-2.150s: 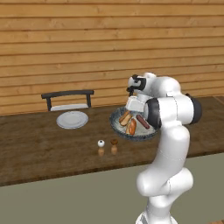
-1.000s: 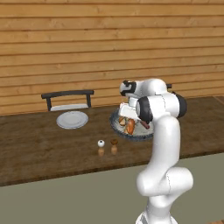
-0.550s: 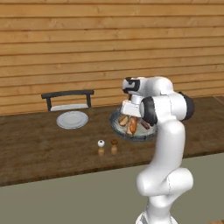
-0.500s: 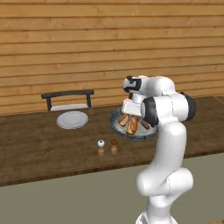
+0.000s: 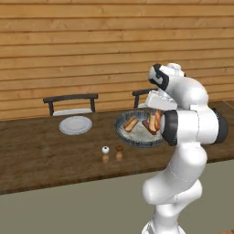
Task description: Place one bun and one sausage from the bowl on each plate.
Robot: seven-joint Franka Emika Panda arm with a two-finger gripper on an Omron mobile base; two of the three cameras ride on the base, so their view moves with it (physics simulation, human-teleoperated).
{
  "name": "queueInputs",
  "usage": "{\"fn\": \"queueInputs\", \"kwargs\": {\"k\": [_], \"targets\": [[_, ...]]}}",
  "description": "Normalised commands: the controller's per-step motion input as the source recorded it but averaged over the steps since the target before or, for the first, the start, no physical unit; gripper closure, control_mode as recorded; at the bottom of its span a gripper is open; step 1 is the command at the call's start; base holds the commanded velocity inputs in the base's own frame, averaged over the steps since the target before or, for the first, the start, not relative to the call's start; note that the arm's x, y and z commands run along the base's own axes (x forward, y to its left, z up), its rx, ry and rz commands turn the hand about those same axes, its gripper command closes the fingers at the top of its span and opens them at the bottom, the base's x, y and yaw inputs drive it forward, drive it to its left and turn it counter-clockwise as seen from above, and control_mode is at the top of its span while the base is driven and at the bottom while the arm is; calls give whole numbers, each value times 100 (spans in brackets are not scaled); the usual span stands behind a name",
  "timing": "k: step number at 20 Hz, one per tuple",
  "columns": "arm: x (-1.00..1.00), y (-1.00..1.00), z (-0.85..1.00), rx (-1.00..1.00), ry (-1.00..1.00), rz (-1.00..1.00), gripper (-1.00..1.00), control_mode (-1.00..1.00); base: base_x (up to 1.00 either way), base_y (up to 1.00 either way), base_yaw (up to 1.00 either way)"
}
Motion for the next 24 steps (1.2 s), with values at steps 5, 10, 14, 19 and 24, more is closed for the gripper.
{"fn": "queueInputs", "kwargs": {"k": [5,10,14,19,24], "targets": [[-28,-65,87,5,-9,-16,100,-100,0,0,0],[-7,-51,42,7,0,-45,100,-100,0,0,0],[-19,-34,9,7,0,-69,100,-100,0,0,0],[-23,-17,-1,4,0,-84,100,-100,0,0,0],[-8,-35,-6,1,0,-77,100,-100,0,0,0]]}}
